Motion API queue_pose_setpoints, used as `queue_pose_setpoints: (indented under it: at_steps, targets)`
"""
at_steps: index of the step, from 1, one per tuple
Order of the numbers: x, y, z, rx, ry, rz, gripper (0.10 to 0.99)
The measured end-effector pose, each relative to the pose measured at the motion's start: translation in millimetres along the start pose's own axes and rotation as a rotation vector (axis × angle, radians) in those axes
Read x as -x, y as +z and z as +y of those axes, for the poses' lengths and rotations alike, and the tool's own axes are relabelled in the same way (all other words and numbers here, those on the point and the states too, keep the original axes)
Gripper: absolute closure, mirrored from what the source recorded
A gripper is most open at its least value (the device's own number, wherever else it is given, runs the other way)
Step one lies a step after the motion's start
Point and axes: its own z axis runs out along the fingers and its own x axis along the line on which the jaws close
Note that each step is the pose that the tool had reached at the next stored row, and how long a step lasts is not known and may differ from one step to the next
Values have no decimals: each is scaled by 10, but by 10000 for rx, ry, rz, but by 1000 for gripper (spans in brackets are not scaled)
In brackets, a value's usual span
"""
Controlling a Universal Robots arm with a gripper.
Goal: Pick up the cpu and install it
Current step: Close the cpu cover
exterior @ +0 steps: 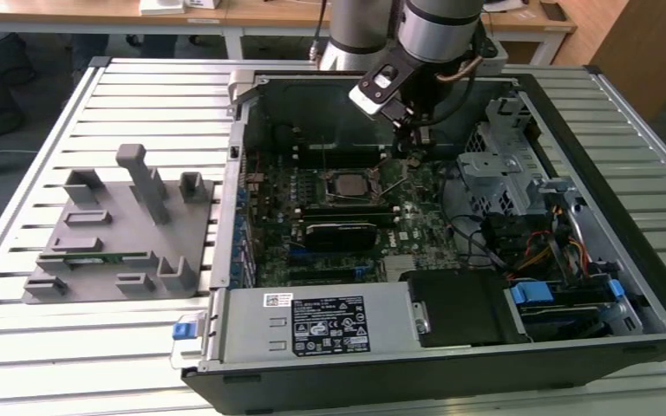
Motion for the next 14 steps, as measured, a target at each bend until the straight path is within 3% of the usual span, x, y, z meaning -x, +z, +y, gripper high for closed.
queue_pose_setpoints:
  at_steps: [14]
  targets:
    - [-16, 36, 146, -18, -148, -44, 980]
